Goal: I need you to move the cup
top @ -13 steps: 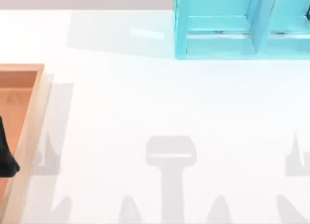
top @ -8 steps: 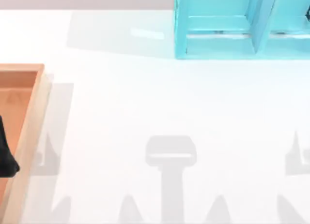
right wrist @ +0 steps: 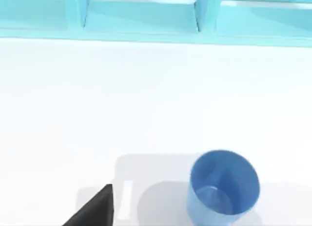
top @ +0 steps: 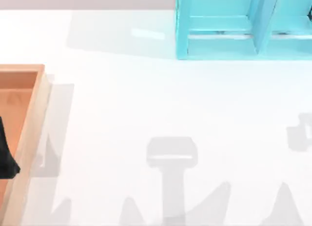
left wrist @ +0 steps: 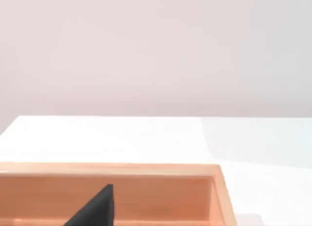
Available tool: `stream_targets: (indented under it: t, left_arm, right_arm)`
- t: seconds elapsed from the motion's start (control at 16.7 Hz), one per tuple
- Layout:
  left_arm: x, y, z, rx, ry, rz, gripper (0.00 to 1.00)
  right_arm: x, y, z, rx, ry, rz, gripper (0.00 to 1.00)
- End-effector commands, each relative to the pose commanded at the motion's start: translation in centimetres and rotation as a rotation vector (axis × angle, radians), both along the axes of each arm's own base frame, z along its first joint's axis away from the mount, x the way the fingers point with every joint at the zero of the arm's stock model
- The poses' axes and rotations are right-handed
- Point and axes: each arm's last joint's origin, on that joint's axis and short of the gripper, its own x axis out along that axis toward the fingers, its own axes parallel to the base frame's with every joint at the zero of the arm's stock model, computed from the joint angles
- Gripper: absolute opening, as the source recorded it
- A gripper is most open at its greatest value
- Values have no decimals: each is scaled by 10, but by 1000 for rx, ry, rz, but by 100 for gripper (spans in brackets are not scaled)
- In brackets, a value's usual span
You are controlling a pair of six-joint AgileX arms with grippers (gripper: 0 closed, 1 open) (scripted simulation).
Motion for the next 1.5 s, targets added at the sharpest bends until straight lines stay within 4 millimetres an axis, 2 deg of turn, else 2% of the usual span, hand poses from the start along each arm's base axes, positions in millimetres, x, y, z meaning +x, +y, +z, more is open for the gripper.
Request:
stream_targets:
  t: [0.18,0.36,0.6,0.78,1.02,1.38,1.5]
  left_arm:
    - [0,0,0,0,0,0,100]
    - [0,0,0,0,0,0,100]
    - [0,0,0,0,0,0,100]
    - [0,0,0,0,0,0,100]
    - [0,0,0,0,0,0,100]
    - [0,0,0,0,0,0,100]
    - [0,0,0,0,0,0,100]
  right_arm:
    - [47,-11,17,1,274,-15,100]
    - [95,-26,21,14,520,-23,100]
    - [152,-48,10,45,784,-20,100]
    - [184,-62,-5,71,925,-14,100]
    - [204,-73,-16,91,1012,-9,100]
    - [205,-72,-18,90,1016,-5,100]
    - [206,-72,-29,92,1021,-8,100]
